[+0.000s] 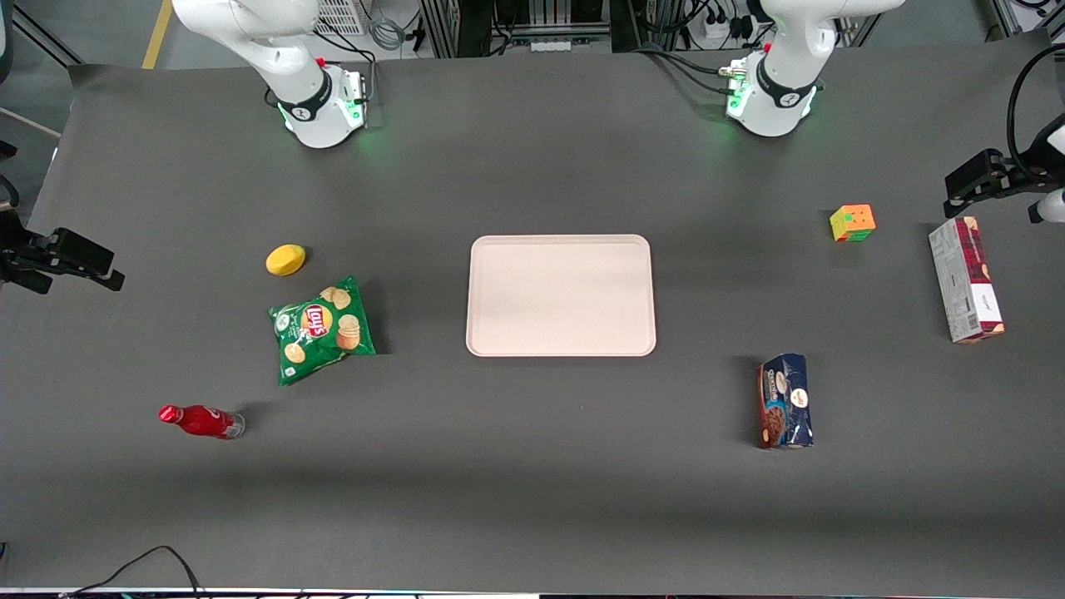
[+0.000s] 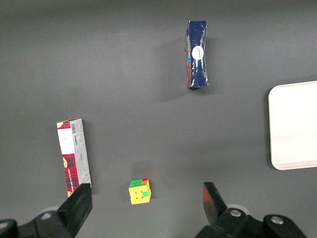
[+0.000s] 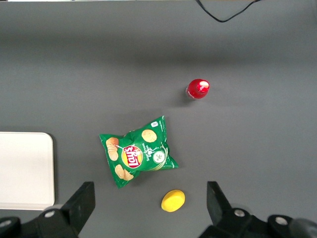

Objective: Place red cookie box on tray
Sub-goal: 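Move the left gripper down over the upright red plaid cookie box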

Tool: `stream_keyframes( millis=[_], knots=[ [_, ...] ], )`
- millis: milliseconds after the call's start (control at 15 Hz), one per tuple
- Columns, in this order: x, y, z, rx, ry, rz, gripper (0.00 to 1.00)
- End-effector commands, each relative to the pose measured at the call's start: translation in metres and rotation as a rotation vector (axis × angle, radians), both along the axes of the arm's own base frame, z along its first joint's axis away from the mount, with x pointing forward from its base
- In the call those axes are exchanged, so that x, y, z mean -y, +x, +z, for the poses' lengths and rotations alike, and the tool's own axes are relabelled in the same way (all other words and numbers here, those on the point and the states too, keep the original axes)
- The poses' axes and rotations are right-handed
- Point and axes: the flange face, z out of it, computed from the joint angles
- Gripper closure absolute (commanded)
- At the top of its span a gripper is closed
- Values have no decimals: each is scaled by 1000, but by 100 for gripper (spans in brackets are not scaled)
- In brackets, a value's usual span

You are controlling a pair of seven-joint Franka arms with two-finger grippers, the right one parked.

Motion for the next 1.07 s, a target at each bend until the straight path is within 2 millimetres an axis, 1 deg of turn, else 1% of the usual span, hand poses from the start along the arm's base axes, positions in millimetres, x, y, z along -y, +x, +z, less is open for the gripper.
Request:
stream_keyframes(
  millis=[0,467,533,667,800,867,1000],
  knots=[
    [2,2,5,-1,3,-13,0],
    [8,1,-1,-22,-20,-5,0],
    [6,5,-8,-35,-24,2,0],
    [1,3,-22,-68,-24,34,0],
    [-12,0,-33,-97,-12,59,0],
    [-27,-1,-38,-109,-12,86,0],
    [-57,-7,-53,-142,-11,141,0]
  ],
)
